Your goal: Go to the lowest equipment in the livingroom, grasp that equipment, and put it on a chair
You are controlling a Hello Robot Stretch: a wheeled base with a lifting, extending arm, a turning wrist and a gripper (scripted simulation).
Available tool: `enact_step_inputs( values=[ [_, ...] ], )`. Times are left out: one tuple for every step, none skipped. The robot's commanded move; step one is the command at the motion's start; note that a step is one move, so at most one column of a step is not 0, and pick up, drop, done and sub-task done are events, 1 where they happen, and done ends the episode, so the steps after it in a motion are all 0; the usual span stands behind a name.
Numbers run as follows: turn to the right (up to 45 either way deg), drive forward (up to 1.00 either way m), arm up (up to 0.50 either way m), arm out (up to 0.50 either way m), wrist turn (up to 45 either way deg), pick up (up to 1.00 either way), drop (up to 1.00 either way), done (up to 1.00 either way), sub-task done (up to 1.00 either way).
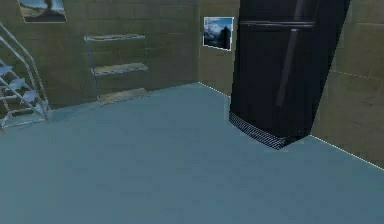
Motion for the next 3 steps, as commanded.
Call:
enact_step_inputs(
  values=[
    [0.0, 0.25, 0.00, 0.00, 0.0, 0.00, 0.00, 0.00, 0.00],
    [-45.0, 0.00, 0.00, 0.00, 0.0, 0.00, 0.00, 0.00, 0.00],
    [-39.0, 0.00, 0.00, 0.00, 0.0, 0.00, 0.00, 0.00, 0.00]
  ],
)
